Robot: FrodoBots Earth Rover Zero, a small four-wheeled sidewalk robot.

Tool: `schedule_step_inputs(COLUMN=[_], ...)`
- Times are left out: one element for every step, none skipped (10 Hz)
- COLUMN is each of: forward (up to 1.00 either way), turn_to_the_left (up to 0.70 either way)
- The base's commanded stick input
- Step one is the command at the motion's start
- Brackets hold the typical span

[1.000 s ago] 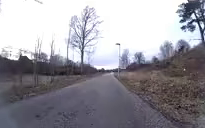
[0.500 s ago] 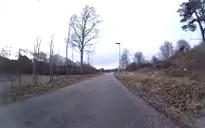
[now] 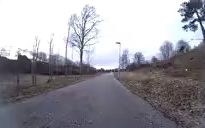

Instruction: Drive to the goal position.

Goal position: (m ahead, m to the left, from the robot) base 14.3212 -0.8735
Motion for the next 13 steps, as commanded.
schedule_step_inputs(forward=[0.50, 0.50, 0.50, 0.50, 0.50, 0.50, 0.50, 0.50, 0.50, 0.50, 0.50, 0.50, 0.50], turn_to_the_left=[0.00, 0.00, 0.00, 0.00, 0.00, 0.00, 0.00, 0.00, 0.00, 0.00, 0.00, 0.00, 0.00])
